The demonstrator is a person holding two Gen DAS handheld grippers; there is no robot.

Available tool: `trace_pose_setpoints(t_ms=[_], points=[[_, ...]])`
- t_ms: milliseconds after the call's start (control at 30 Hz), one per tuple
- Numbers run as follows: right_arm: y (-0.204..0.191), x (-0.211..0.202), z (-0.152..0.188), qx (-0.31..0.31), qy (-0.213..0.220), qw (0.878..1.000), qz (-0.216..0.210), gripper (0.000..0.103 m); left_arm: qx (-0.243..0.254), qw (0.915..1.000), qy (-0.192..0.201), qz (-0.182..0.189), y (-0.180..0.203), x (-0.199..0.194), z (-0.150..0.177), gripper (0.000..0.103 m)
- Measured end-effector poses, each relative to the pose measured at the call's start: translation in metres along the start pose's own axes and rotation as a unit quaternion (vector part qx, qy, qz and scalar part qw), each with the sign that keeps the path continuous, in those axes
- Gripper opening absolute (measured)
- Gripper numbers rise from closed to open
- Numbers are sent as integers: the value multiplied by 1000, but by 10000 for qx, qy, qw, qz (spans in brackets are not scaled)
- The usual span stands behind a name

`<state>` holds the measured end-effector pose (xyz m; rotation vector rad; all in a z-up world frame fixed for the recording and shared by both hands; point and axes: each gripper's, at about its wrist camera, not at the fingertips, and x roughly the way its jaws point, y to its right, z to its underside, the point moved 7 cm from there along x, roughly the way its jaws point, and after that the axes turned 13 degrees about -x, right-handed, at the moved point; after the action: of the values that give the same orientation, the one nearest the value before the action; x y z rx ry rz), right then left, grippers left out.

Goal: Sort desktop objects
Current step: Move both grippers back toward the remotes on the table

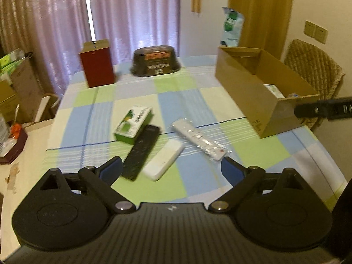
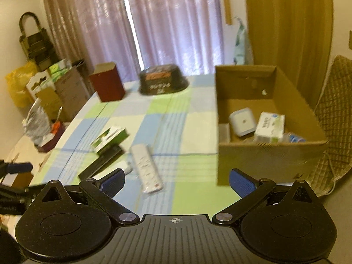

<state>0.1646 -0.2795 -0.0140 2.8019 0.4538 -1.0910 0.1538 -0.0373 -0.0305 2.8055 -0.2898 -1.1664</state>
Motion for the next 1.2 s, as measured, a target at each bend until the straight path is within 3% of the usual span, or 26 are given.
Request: trace_pose_setpoints(t_ms=[433,1200], points=[[-40,33,27,-429,-374,9981,-251,103,-211,9996,-86,-175,-42,-3,16,95],[-47,174,14,-1422,-870,9827,-807,103,-113,9988,-462,-150,-89,101,14,91]])
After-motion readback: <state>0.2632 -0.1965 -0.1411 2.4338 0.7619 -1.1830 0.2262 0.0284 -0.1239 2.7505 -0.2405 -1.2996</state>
